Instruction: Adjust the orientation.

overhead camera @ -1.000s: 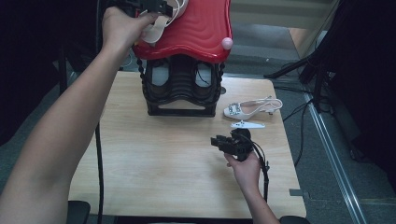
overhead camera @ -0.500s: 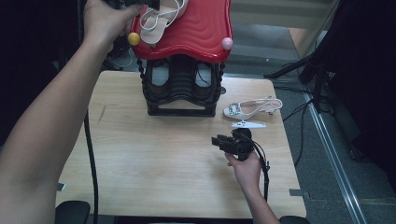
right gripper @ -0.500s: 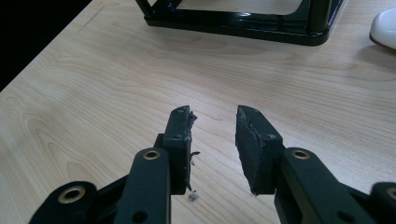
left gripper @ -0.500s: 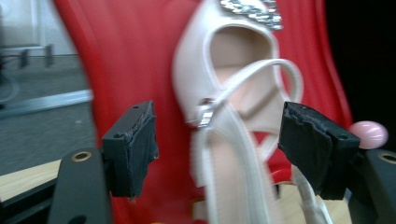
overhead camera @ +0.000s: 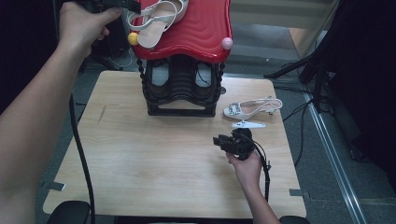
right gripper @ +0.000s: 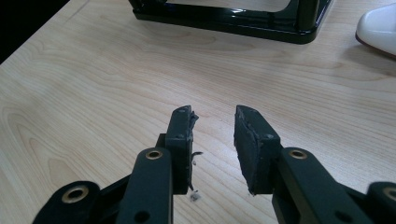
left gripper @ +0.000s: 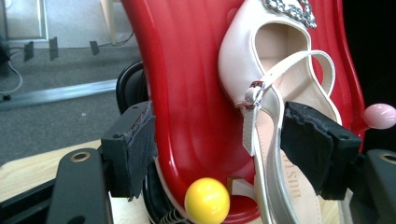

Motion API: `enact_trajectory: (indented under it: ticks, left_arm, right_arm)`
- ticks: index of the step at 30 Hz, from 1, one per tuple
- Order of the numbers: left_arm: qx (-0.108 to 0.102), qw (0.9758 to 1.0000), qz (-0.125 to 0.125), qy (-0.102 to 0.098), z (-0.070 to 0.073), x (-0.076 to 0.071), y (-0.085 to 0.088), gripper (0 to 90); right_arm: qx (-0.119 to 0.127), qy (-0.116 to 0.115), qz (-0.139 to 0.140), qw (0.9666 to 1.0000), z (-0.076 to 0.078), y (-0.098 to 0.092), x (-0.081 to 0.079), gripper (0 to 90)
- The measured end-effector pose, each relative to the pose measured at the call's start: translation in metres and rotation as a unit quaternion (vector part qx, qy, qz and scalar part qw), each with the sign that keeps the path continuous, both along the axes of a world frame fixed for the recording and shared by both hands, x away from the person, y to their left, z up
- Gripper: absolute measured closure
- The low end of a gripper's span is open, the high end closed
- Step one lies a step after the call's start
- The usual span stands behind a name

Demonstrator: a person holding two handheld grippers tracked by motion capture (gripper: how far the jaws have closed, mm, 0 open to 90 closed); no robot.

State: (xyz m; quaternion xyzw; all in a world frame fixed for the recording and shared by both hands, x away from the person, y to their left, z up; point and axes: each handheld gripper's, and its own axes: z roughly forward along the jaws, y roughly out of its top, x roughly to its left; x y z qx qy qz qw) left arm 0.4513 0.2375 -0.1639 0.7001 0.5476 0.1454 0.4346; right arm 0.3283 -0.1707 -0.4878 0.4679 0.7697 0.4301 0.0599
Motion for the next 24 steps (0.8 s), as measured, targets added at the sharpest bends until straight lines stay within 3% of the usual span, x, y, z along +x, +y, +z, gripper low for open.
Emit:
enact_trajectory:
  ticks: [3,14,18,21,24]
  left_arm:
    - [-0.006,1.0000,-0.003,-0.003,0.002,-0.001,0.003,27.5]
    - [0.009,1.0000,-0.001,-0.003,0.002,-0.006,0.012,28.6]
    - [0.006,1.0000,0.001,-0.002,-0.005,-0.010,0.021,28.7]
    - [0.007,1.0000,0.003,0.000,-0.013,-0.013,0.028,28.8]
    - [0.012,0.9999,0.003,0.003,-0.022,-0.016,0.035,28.8]
  right_arm:
    - [-0.001,-0.003,-0.001,1.0000,-0.001,-0.001,0.001,68.8]
    - [-0.007,-0.023,-0.006,0.9997,0.002,-0.001,-0.002,68.1]
    - [0.012,-0.013,-0.003,0.9998,0.002,-0.003,-0.001,66.7]
    - [0.021,-0.003,0.008,0.9997,0.002,-0.004,0.001,60.3]
    - [0.024,-0.001,0.001,0.9997,0.001,-0.006,0.002,59.0]
